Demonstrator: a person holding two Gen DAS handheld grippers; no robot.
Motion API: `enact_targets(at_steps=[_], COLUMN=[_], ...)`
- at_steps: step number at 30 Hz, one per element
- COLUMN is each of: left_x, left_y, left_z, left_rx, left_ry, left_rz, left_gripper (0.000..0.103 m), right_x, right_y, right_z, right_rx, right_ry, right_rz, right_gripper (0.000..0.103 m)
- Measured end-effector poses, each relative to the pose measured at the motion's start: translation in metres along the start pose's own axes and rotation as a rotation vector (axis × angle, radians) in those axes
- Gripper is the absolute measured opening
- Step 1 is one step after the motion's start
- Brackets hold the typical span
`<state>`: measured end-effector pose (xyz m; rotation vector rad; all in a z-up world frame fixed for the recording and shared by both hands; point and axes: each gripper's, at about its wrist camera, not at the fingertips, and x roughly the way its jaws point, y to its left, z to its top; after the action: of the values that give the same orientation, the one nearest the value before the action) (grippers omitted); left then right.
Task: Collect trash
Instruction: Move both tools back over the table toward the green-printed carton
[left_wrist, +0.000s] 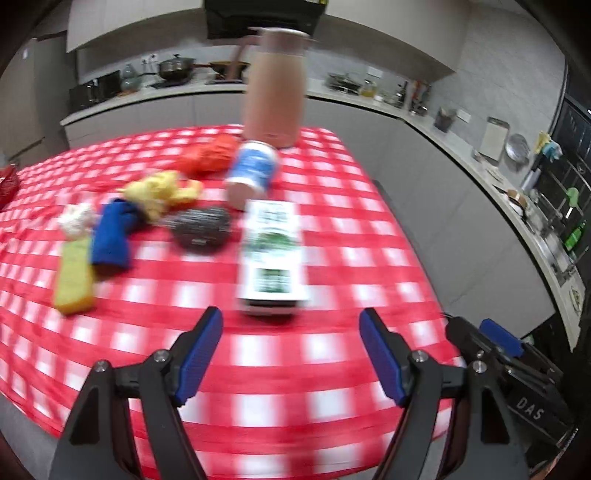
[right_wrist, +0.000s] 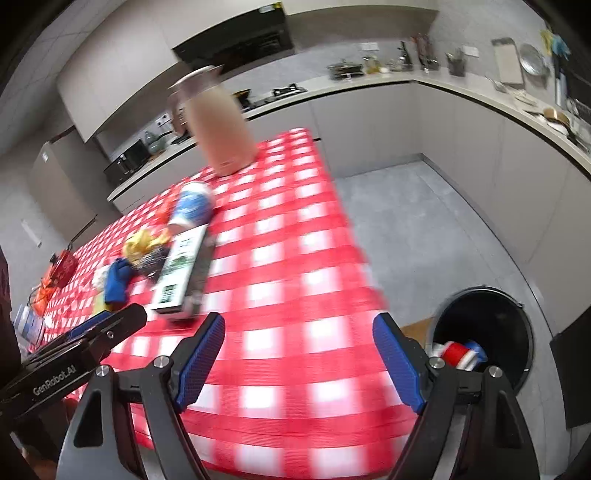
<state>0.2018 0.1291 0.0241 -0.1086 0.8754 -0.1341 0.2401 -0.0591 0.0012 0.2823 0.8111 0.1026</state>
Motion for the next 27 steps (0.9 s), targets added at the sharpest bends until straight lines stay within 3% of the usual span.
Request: enact_targets(at_steps=[4, 13, 27], left_x=[-0.008, -0.010, -0.002], left_y=[0.045, 0.107, 0.135], left_z=[0.003, 0.013, 0.015], left_rx=[0.012, -0.028, -0.150], left_ry=[-0.026, -0.023, -0.043], left_rz=[0.047, 0.091, 0.212], left_gripper=[0.079, 0.079, 0.079], right_x=[0.009, 0.020, 0.050], right_y=[0.051, 0.109, 0.117], right_z=[-0.008, -0.010, 0.015], right_rx=[-0.019, -0.077, -0.145], right_ry=[-0.014, -0.002, 0.019], right_rz=[0.001, -0.027, 0.056], right_gripper=[0.084, 0.084, 0.084])
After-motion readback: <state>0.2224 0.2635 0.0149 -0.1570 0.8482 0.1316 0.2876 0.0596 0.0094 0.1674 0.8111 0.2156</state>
